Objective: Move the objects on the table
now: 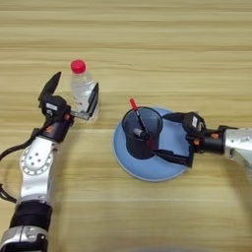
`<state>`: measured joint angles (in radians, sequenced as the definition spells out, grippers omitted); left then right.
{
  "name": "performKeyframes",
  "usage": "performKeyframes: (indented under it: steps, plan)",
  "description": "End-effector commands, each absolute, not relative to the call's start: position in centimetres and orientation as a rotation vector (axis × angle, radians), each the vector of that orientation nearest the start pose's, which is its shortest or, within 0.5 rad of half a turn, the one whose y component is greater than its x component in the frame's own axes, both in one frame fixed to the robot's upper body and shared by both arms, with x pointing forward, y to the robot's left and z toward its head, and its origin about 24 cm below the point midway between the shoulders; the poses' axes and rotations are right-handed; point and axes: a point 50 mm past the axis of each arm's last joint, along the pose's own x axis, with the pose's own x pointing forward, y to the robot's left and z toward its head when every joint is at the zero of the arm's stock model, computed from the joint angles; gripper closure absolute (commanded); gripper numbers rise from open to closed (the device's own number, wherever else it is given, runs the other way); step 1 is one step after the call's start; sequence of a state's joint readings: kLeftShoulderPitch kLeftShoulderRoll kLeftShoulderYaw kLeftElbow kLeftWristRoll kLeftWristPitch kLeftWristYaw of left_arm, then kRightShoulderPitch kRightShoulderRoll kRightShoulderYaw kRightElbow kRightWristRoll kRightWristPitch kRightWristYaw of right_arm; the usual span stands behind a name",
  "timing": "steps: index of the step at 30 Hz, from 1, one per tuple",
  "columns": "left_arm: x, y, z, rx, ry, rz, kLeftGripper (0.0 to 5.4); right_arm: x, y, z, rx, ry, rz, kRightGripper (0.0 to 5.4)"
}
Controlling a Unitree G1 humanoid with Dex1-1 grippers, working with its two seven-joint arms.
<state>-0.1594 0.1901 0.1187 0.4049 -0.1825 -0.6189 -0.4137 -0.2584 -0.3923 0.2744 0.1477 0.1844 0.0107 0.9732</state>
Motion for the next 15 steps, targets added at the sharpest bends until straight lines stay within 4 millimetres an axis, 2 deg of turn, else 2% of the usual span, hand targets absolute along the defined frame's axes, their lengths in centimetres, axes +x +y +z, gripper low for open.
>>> performKeyframes:
  steps: [1, 15]
  plan:
    - [26.2, 20.6, 5.6, 0.113, -0.354, -0.257, 0.01, 27.1, -11.5, 6.2, -0.276, 0.071, 1.226, 0.00]
    - [25.7, 21.2, 5.3, 0.113, -0.306, -0.257, 0.01, 27.0, -9.7, 6.1, -0.267, 0.065, 1.304, 0.00]
